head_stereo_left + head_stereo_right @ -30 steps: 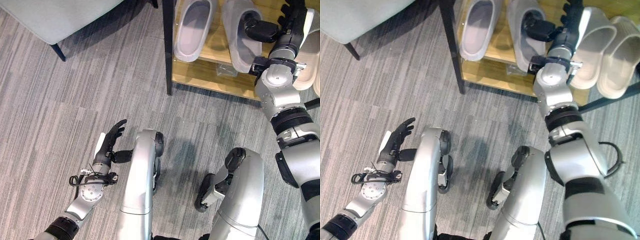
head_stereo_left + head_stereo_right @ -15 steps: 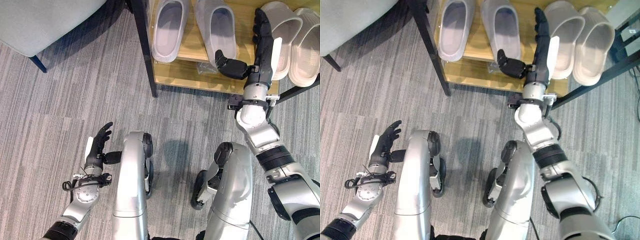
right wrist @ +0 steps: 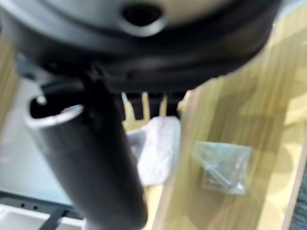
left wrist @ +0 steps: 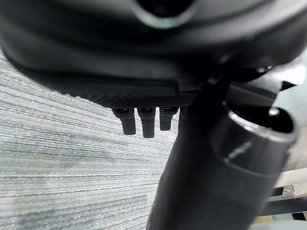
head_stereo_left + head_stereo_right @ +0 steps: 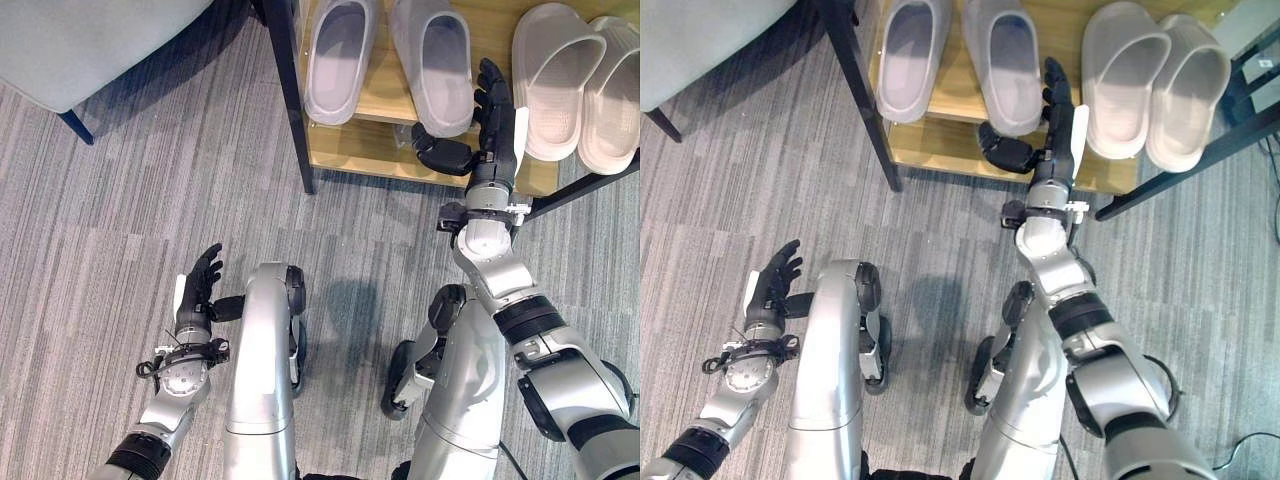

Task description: Arrange the slippers neatly on the shoe rack.

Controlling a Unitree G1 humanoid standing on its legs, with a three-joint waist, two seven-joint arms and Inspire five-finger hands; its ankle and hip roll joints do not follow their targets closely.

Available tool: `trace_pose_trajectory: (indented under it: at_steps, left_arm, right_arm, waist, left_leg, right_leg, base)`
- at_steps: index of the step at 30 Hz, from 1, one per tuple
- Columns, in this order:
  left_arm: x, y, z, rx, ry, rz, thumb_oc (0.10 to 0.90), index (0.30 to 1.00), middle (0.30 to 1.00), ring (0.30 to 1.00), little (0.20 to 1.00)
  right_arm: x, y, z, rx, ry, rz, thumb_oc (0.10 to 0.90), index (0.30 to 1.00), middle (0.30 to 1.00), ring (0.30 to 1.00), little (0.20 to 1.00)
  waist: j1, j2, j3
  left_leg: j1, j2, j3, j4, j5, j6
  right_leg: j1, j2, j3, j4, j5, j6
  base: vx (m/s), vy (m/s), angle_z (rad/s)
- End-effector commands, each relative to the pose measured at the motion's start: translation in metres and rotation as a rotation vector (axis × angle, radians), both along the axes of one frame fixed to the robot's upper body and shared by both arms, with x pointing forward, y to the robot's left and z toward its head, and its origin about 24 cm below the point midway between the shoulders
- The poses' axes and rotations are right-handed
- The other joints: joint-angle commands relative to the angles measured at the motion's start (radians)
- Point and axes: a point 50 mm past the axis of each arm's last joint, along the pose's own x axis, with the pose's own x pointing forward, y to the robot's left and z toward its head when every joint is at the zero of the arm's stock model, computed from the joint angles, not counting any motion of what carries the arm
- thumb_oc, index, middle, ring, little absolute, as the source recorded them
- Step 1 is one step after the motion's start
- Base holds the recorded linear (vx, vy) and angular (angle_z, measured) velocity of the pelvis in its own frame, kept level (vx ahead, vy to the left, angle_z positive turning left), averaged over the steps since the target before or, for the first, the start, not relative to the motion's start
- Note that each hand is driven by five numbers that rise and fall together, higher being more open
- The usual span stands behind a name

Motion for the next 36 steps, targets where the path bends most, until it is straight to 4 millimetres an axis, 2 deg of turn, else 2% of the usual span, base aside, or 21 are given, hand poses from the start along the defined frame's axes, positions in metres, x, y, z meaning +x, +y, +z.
trace_pose_trajectory:
  at_steps: [1,11,14,25,30,32,33,34,36]
  left_arm:
    - [0.017,-0.029,0.035,-0.067,-0.191,-0.097,0.800,0.900,0.900,0.900,0.900]
    - [0.027,-0.030,0.038,-0.058,-0.193,-0.090,0.800,0.900,0.900,0.900,0.900]
    - [0.034,-0.034,0.043,-0.062,-0.205,-0.090,0.800,0.900,0.900,0.900,0.900]
    - [0.050,-0.042,0.052,-0.068,-0.227,-0.087,0.800,0.900,0.900,0.900,0.900]
    - [0.053,-0.042,0.053,-0.072,-0.229,-0.069,0.800,0.900,0.900,0.900,0.900]
    - [0.050,-0.040,0.051,-0.080,-0.223,-0.063,0.800,0.900,0.900,0.900,0.900]
    - [0.043,-0.034,0.045,-0.085,-0.212,-0.045,0.800,0.900,0.900,0.900,0.900]
    - [0.043,-0.034,0.045,-0.085,-0.211,-0.045,0.800,0.900,0.900,0.900,0.900]
    - [0.031,-0.031,0.032,-0.084,-0.174,-0.042,0.800,0.900,0.900,0.900,0.900]
  right_arm:
    - [-0.001,0.035,0.063,-0.026,-0.218,0.145,0.800,0.900,0.900,0.900,0.900]
    - [0.005,0.078,0.059,-0.108,-0.164,0.246,0.800,0.900,0.900,0.900,0.900]
    - [0.007,0.099,0.061,-0.143,-0.148,0.287,0.800,0.900,0.900,0.900,0.900]
    - [0.006,0.145,0.056,-0.197,-0.108,0.388,0.800,0.900,0.900,0.900,0.900]
    - [0.006,0.143,0.056,-0.179,-0.113,0.375,0.800,0.900,0.900,0.900,0.900]
    - [0.003,0.135,0.060,-0.208,-0.156,0.325,0.800,0.900,0.900,0.900,0.900]
    - [0.000,0.117,0.065,-0.279,-0.231,0.208,0.800,0.900,0.900,0.900,0.900]
    - [0.000,0.117,0.065,-0.279,-0.230,0.207,0.800,0.900,0.900,0.900,0.900]
    - [-0.011,0.102,0.068,-0.360,-0.341,0.093,0.800,0.900,0.900,0.900,0.900]
  waist:
    - [0.023,-0.003,-0.037]
    - [0.030,0.001,-0.037]
    - [0.032,0.004,-0.037]
    - [0.035,0.006,-0.037]
    - [0.032,0.003,-0.037]
    - [0.030,0.001,-0.037]
    - [0.027,0.003,-0.037]
    - [0.028,0.003,-0.037]
    - [0.024,0.006,-0.037]
  left_leg:
    - [0.014,-0.015,-0.097,-0.001,-0.070,-0.040]
    - [0.014,-0.018,-0.099,-0.004,-0.065,-0.041]
    - [0.014,-0.017,-0.098,-0.001,-0.064,-0.043]
    - [0.014,-0.025,-0.100,0.001,-0.061,-0.047]
    - [0.014,-0.026,-0.101,-0.003,-0.056,-0.049]
    - [0.014,-0.027,-0.101,-0.003,-0.055,-0.050]
    - [0.014,-0.027,-0.101,-0.003,-0.055,-0.048]
    - [0.014,-0.027,-0.101,-0.003,-0.054,-0.048]
    - [0.014,-0.030,-0.102,-0.002,-0.057,-0.045]
  right_leg:
    - [-0.054,-0.017,0.050,-0.008,0.045,-0.051]
    - [-0.054,-0.016,0.052,-0.009,0.047,-0.052]
    - [-0.054,-0.014,0.052,-0.007,0.049,-0.051]
    - [-0.054,-0.013,0.055,0.002,0.048,-0.051]
    - [-0.054,-0.013,0.058,0.004,0.049,-0.050]
    - [-0.054,-0.012,0.060,0.003,0.050,-0.050]
    - [-0.054,-0.010,0.062,0.002,0.050,-0.049]
    - [-0.054,-0.010,0.061,0.003,0.050,-0.050]
    - [-0.054,-0.009,0.059,-0.001,0.049,-0.050]
  base:
    - [0.00,0.000,0.00]
    - [0.00,0.000,0.00]
    - [0.00,0.000,0.00]
    - [0.00,0.000,0.00]
    - [0.00,0.000,0.00]
    - [0.00,0.000,0.00]
    - [0.00,0.000,0.00]
    - [0.00,0.000,0.00]
    - [0.00,0.000,0.00]
